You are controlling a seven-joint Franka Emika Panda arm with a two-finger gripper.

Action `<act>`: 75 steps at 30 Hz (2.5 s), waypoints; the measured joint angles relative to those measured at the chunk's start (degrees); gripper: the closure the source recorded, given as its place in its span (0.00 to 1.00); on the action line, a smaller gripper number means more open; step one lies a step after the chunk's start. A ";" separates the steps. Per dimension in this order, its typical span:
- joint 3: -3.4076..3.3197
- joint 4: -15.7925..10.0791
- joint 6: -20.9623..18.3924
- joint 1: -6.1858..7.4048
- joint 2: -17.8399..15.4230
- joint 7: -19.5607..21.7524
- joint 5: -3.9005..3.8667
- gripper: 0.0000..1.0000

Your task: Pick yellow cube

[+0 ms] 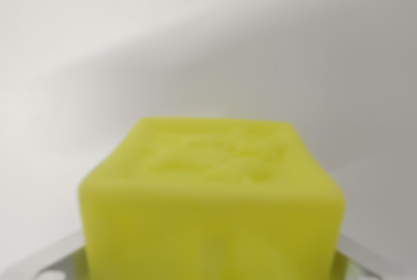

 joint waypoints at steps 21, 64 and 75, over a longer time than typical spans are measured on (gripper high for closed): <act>0.00 -1.01 -7.01 0.01 -8.05 -0.07 0.10 1.00; 0.00 1.02 -22.81 0.02 -21.75 -0.14 0.19 1.00; 0.00 2.43 -26.98 0.02 -24.51 -0.15 0.20 1.00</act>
